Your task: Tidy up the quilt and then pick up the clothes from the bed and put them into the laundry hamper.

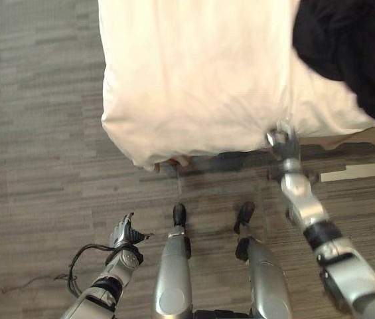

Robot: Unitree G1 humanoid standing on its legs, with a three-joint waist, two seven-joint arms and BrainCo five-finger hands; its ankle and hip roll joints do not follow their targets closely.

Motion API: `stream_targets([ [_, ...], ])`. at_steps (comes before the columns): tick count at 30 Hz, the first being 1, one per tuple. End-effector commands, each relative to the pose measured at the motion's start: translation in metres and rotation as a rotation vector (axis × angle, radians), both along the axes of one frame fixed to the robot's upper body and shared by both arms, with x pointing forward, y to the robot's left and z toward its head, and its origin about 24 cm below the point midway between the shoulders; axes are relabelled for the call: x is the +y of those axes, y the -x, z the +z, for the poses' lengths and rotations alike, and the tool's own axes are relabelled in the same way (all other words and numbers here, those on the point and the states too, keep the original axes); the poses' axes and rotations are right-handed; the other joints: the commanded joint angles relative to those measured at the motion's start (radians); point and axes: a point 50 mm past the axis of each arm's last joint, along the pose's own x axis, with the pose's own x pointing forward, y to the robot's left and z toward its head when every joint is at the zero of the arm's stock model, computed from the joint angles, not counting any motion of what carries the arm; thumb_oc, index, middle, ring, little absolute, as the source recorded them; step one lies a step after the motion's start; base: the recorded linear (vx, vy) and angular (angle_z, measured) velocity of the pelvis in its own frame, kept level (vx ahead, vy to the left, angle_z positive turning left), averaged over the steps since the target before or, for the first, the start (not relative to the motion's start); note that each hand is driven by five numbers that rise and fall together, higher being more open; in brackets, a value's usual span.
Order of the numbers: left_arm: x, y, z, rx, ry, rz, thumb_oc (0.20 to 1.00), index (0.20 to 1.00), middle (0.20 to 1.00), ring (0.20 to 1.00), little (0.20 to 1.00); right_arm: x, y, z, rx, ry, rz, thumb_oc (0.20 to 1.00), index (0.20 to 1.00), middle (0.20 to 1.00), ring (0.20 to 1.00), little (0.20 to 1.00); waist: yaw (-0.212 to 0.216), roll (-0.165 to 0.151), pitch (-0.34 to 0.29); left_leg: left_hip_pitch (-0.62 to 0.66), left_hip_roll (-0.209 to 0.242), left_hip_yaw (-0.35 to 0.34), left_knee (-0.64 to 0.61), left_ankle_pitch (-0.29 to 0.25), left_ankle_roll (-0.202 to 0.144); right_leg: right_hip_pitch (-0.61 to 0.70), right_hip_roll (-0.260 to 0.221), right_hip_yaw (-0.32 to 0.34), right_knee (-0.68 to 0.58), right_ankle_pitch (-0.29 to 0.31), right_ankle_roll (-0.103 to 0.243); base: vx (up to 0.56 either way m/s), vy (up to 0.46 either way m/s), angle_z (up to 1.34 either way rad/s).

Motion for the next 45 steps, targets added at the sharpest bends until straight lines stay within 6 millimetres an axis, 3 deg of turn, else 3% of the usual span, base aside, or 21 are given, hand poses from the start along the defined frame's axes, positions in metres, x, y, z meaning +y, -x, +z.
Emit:
stream_targets([
  [1,0.011,0.024,-0.014,0.11,-0.049,-0.006,1.0,1.0,1.0,1.0,1.0,-0.042,0.053,-0.067,0.29,0.006,-0.13,0.2,0.2,0.2,0.2,0.2,-0.079,0.003,0.011,0.141,-0.017,-0.009,-0.037,-0.077,0.022,0.114,-0.101,-0.003,0.094,-0.193,0.132,0.19,0.096,-0.13],
  [2,0.012,0.028,-0.016,0.127,-0.054,-0.005,1.0,1.0,1.0,1.0,1.0,-0.047,0.069,-0.085,0.375,0.011,-0.148,0.244,0.244,0.244,0.244,0.244,-0.091,0.003,-0.007,0.175,-0.013,0.009,-0.066,-0.071,0.022,0.13,-0.1,-0.008,0.086,-0.185,0.137,0.22,0.097,-0.13],
  [3,0.012,0.034,-0.02,0.15,-0.051,-0.007,1.0,1.0,1.0,1.0,1.0,-0.05,0.086,-0.103,0.469,0.014,-0.157,1.0,1.0,1.0,1.0,1.0,-0.099,0.002,-0.028,0.215,-0.005,0.044,-0.103,-0.064,0.021,0.137,-0.103,-0.039,0.088,-0.164,0.145,0.24,0.073,-0.13],
  [6,0.013,0.046,-0.026,0.189,-0.05,-0.017,1.0,1.0,1.0,1.0,1.0,-0.049,0.11,-0.128,0.618,0.041,-0.134,1.0,1.0,1.0,1.0,1.0,-0.08,0.008,-0.069,0.301,0.018,0.136,-0.162,-0.071,0.011,0.169,-0.131,-0.226,0.111,-0.152,0.166,0.19,0.007,-1.28],
  [7,0.015,0.061,-0.033,0.235,-0.056,-0.027,1.0,1.0,1.0,1.0,1.0,-0.048,0.135,-0.149,0.76,0.106,-0.1,1.0,1.0,1.0,1.0,1.0,-0.041,-0.001,-0.124,0.359,0.034,0.251,-0.188,-0.062,0.012,0.233,-0.172,-0.492,0.118,-0.147,0.144,0.21,-0.054,-1.96],
  [9,0.021,0.073,-0.037,0.276,-0.075,-0.021,1.0,1.0,1.0,1.0,1.0,-0.045,0.153,-0.162,0.876,0.241,-0.015,1.0,1.0,1.0,1.0,1.0,-0.035,-0.008,-0.163,0.396,0.058,0.317,-0.197,-0.046,0.006,0.245,-0.169,-0.542,0.121,-0.145,0.132,0.25,-0.126,-2.22],
  [11,0.027,0.081,-0.039,0.305,-0.092,-0.011,1.0,1.0,1.0,1.0,1.0,-0.046,0.172,-0.171,0.947,0.292,0.009,1.0,1.0,1.0,1.0,1.0,-0.022,-0.021,-0.189,0.404,0.084,0.333,-0.162,-0.039,-0.008,0.256,-0.118,-0.5,0.06,-0.167,0.118,0.29,-0.265,-1.3],
  [13,0.033,0.096,-0.044,0.333,-0.051,0.094,1.0,1.0,1.0,1.0,1.0,-0.047,0.201,-0.184,1.087,0.357,0.068,1.0,1.0,1.0,1.0,1.0,0.0,-0.029,-0.22,0.403,0.249,0.305,0.101,0.211,-0.094,0.319,0.058,-0.382,-0.078,-0.224,0.048,0.48,-0.497,-1.07],
  [16,0.032,0.102,-0.047,0.329,-0.022,0.146,1.0,1.0,1.0,1.0,1.0,-0.048,0.208,-0.186,1.117,0.377,0.107,1.0,1.0,1.0,1.0,1.0,0.047,-0.049,-0.206,0.342,0.274,0.173,0.262,0.22,-0.063,0.379,0.122,-0.302,-0.162,-0.227,0.012,0.31,-0.245,-2.25],
  [18,0.024,0.111,-0.053,0.314,0.042,0.215,1.0,1.0,1.0,1.0,1.0,-0.048,0.208,-0.187,1.127,0.39,0.132,1.0,1.0,1.0,1.0,1.0,0.131,-0.067,-0.187,0.183,0.048,-0.102,0.331,0.044,0.007,0.426,0.129,-0.141,-0.19,-0.233,0.037,0.35,0.154,-1.82],
  [22,0.016,0.102,-0.052,0.281,0.069,0.218,1.0,1.0,1.0,1.0,1.0,-0.044,0.197,-0.184,1.09,0.371,0.137,1.0,1.0,1.0,1.0,1.0,0.159,-0.054,-0.188,0.127,-0.035,-0.115,0.071,0.001,0.03,0.454,0.114,-0.055,-0.22,-0.239,0.077,0.37,0.253,-2.12],
  [24,0.014,0.088,-0.047,0.241,0.078,0.183,1.0,1.0,1.0,1.0,1.0,-0.044,0.187,-0.18,1.051,0.367,0.13,1.0,1.0,1.0,1.0,1.0,0.178,-0.02,-0.2,0.057,-0.092,-0.098,-0.163,0.134,0.024,0.509,0.167,-0.014,-0.224,-0.284,0.076,0.46,0.218,-0.7],
  [26,0.015,0.088,-0.046,0.252,0.083,0.174,1.0,1.0,1.0,1.0,1.0,-0.044,0.184,-0.179,1.051,0.37,0.131,1.0,1.0,1.0,1.0,1.0,0.188,-0.036,-0.209,0.065,-0.097,-0.084,-0.202,0.128,0.035,0.542,0.186,0.014,-0.173,-0.333,0.066,0.46,0.201,-0.43],
  [28,0.016,0.086,-0.046,0.254,0.075,0.17,1.0,1.0,1.0,1.0,1.0,-0.037,0.185,-0.18,1.043,0.359,0.141,1.0,1.0,1.0,1.0,1.0,0.19,-0.053,-0.208,0.07,-0.113,-0.105,-0.178,0.124,0.056,0.533,0.189,0.019,-0.106,-0.337,0.067,0.52,0.198,-0.51],
  [29,0.027,0.086,-0.041,0.258,0.038,0.169,1.0,1.0,1.0,1.0,1.0,-0.029,0.187,-0.183,1.049,0.327,0.148,1.0,1.0,1.0,1.0,1.0,0.184,-0.084,-0.186,0.107,-0.123,-0.119,-0.131,0.075,0.087,0.45,0.177,0.009,0.168,-0.289,0.163,0.5,0.192,-0.66],
  [30,0.027,0.086,-0.041,0.258,0.038,0.169,1.0,1.0,1.0,1.0,1.0,-0.029,0.187,-0.183,1.049,0.327,0.147,1.0,1.0,1.0,1.0,1.0,0.184,-0.083,-0.188,0.104,-0.122,-0.12,-0.131,0.077,0.087,0.447,0.178,0.009,0.169,-0.288,0.163,0.44,0.165,-0.85],
  [31,0.028,0.087,-0.041,0.259,0.029,0.162,1.0,1.0,1.0,1.0,1.0,-0.026,0.188,-0.183,1.045,0.318,0.154,1.0,1.0,1.0,1.0,1.0,0.172,-0.085,-0.177,0.143,-0.117,-0.114,-0.127,0.051,0.094,0.411,0.14,-0.023,0.287,-0.212,0.228,0.29,0.087,-1.04],
  [33,0.033,0.083,-0.037,0.259,-0.001,0.152,1.0,1.0,1.0,1.0,1.0,-0.024,0.176,-0.179,1.001,0.29,0.131,1.0,1.0,1.0,1.0,1.0,0.122,-0.055,-0.169,0.215,-0.069,-0.093,-0.142,0.029,0.106,0.303,0.068,-0.094,0.496,-0.083,0.246,0.55,0.211,-0.42],
  [35,0.037,0.087,-0.038,0.294,-0.046,0.112,1.0,1.0,1.0,1.0,1.0,-0.023,0.173,-0.177,0.986,0.278,0.122,1.0,1.0,1.0,1.0,1.0,0.097,-0.039,-0.168,0.271,-0.058,-0.087,-0.162,0.007,0.112,0.272,0.0,-0.166,0.46,-0.103,0.246,0.58,0.153,0.43],
  [40,0.031,0.067,-0.031,0.274,-0.114,-0.025,1.0,1.0,1.0,1.0,1.0,-0.026,0.168,-0.174,0.96,0.258,0.09,1.0,1.0,1.0,1.0,1.0,0.043,0.0,-0.194,0.416,0.002,-0.095,-0.223,-0.093,0.037,0.219,-0.087,-0.125,-0.102,-0.11,0.214,0.53,-0.095,0.08],
  [45,0.028,0.09,-0.043,0.347,-0.096,-0.015,1.0,1.0,1.0,1.0,1.0,-0.034,0.19,-0.182,1.048,0.286,0.094,1.0,1.0,1.0,1.0,1.0,0.028,0.014,-0.224,0.485,0.049,-0.074,-0.088,-0.111,-0.003,0.251,-0.087,-0.124,-0.093,-0.07,0.2,0.59,-0.122,0.32],
])
